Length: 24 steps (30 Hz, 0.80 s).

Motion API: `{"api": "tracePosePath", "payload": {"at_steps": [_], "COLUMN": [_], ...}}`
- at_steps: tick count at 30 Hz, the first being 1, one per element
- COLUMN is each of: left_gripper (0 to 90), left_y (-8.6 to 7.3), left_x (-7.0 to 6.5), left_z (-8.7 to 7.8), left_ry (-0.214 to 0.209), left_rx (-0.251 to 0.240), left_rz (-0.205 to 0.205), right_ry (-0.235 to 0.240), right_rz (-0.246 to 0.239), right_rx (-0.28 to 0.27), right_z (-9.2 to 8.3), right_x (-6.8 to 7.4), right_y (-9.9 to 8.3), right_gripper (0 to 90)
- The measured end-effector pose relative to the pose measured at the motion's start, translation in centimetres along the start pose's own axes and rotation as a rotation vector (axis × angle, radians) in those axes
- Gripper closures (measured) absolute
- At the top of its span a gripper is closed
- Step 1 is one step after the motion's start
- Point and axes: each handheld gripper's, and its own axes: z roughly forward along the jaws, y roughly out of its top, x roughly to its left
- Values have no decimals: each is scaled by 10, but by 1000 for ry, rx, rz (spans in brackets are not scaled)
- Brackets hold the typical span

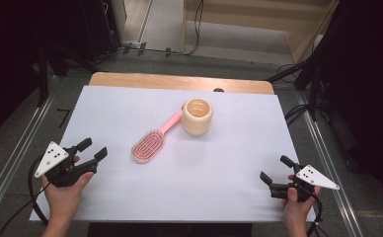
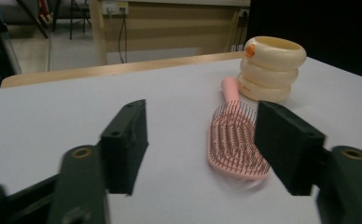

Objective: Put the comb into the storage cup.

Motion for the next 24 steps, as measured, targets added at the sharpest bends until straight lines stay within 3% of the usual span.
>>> {"api": "tracePosePath", "payload": {"at_steps": [1,2,3,5,8,15,24], "left_gripper": [467,547,547,629,740,888,900], "left_y": [3,6,9,15,22,38,57], "left_x": [-1,-1,-2,-4,-4,-7,-14], "left_z": [2,4,7,13,22,44,69], "left_ry": [-3,-6,-21,-25,-65,-122,-169], "left_rx": [6,13,22,44,74,136,214], "left_rz": [-1,-8,0,13,17,40,52], "right_ry": [1,3,3,5,9,10,12], "right_rz": [1,1,1,0,-8,-11,-23], "right_rx": [0,-2,-2,-1,4,5,16], "right_z": [0,0,0,0,1,1,2], "right_x": [0,0,0,0,1,1,2], "right_y": [0,0,0,0,0,0,0], "right_gripper": [0,0,0,0,0,0,0]}}
